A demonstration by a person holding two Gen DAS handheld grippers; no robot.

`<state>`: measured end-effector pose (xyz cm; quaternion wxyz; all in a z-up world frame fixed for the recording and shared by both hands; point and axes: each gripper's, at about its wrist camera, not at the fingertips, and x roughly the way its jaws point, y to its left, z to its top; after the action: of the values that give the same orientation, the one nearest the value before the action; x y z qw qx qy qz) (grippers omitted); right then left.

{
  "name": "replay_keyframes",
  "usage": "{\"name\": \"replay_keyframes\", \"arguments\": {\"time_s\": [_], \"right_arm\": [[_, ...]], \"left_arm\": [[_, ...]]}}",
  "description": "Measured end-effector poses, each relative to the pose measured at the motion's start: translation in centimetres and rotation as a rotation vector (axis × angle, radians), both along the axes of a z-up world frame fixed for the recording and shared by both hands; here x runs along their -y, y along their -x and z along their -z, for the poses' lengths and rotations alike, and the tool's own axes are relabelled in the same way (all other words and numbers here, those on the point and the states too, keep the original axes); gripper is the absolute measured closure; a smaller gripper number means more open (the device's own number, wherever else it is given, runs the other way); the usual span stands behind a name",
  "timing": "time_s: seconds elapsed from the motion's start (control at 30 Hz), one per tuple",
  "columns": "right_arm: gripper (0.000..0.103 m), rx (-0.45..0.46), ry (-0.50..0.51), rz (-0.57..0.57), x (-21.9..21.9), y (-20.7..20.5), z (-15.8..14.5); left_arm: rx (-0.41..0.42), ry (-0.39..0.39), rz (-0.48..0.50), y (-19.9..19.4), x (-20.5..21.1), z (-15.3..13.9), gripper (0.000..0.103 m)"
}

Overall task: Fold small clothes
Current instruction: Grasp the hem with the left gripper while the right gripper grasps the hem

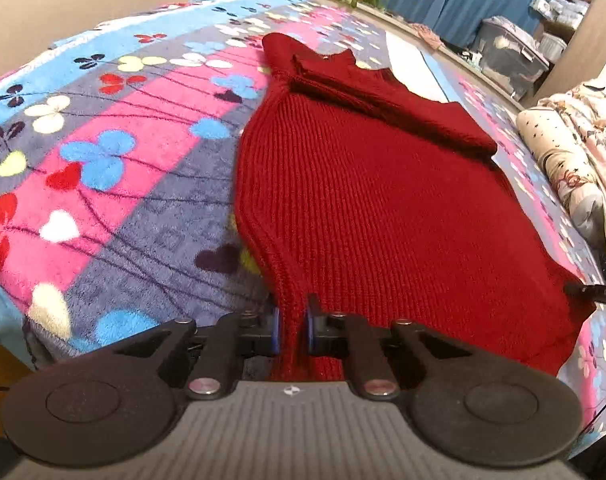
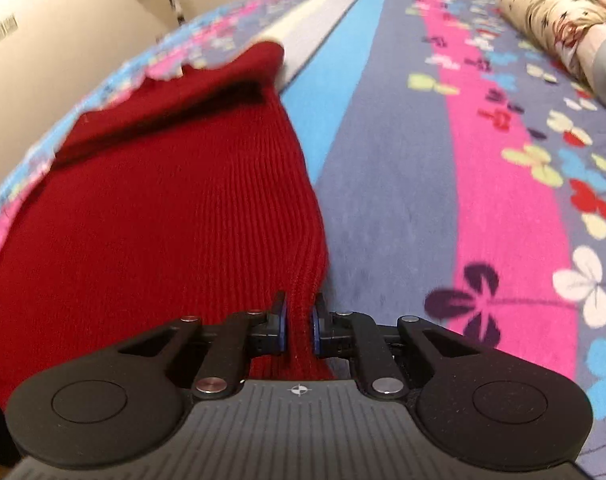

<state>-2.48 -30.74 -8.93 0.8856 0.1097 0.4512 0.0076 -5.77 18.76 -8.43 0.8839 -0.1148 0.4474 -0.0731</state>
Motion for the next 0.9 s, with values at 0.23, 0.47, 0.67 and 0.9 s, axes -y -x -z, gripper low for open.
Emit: {"name": "replay_keyframes", "arguments": {"time_s": [0.23, 0.47, 0.67, 0.9], "right_arm": [[0.082, -0.118, 0.03, -0.032, -0.5, -0.5, 1.7], [0.081, -0.129, 0.043, -0.035, -0.9, -0.5, 1.7], [0.091, -0.071, 0.063, -0.045, -1.2, -0.4, 0.6], [0.093, 0.167, -0.124, 0.01, 0.7, 1.3, -6.1]], "left_arm": [[-0.119, -0.03, 0.011, -0.6, 0.2, 1.8, 0.082], [-0.114, -0.039, 0.014, -0.5, 0.2, 2.0, 0.084], [0.001, -0.095, 0.066, 0.1, 1.4, 0.2, 0.092], [0.263, -0.087, 0.17, 2.6, 2.0, -8.1, 0.093]]}}
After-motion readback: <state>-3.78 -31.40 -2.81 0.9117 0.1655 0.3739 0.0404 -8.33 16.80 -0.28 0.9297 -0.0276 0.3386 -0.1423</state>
